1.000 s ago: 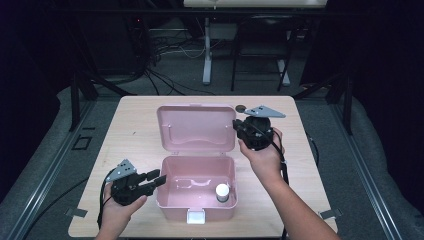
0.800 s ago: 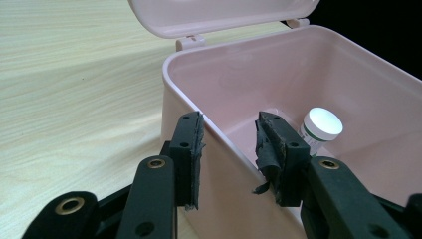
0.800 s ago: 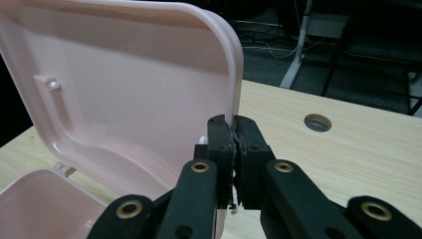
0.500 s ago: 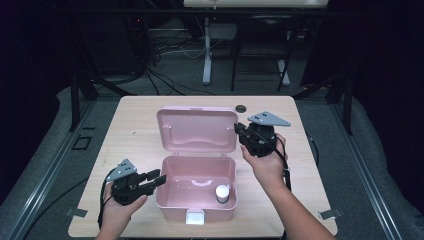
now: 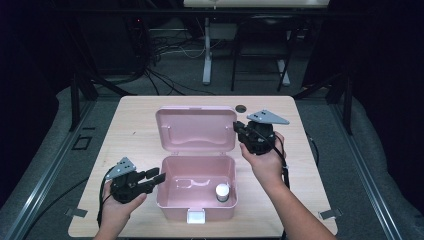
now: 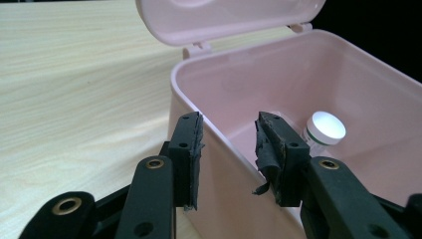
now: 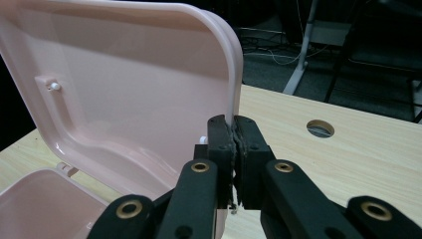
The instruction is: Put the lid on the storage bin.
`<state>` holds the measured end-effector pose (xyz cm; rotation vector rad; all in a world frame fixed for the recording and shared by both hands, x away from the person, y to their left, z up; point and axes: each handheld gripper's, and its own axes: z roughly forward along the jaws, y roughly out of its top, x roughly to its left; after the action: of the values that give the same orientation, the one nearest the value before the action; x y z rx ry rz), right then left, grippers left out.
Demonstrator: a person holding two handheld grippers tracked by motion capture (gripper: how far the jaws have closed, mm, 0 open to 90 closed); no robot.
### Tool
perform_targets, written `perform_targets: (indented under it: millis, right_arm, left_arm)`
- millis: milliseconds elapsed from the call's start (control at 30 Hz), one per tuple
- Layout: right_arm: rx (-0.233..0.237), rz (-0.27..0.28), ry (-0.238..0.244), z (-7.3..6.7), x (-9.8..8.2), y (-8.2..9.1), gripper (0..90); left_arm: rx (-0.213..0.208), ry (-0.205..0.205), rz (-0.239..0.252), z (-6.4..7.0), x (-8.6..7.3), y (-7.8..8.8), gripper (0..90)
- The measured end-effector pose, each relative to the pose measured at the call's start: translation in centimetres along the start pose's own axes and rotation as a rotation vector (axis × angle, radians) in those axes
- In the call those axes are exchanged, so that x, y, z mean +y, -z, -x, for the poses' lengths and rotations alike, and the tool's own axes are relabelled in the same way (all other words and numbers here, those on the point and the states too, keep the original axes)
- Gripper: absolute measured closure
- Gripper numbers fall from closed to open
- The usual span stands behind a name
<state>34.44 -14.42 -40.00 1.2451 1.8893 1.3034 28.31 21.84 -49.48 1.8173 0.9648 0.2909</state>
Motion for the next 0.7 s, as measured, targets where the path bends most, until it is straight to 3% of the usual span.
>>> perform_targets:
  millis: [300, 467, 700]
  right_arm:
    - [-0.001, -0.001, 0.006, -0.2, 0.0, 0.4, 87.0]
    - [-0.001, -0.001, 0.015, -0.2, -0.1, 0.5, 87.0]
    - [0.001, 0.003, 0.019, -0.3, -0.2, 0.7, 87.0]
  left_arm:
    - [0.020, 0.008, 0.051, -0.6, 1.8, 0.8, 62.1]
    - [0.032, -0.008, 0.077, -0.8, 3.2, 1.3, 62.2]
    - [0.051, -0.032, 0.073, -0.6, 4.8, 1.3, 63.0]
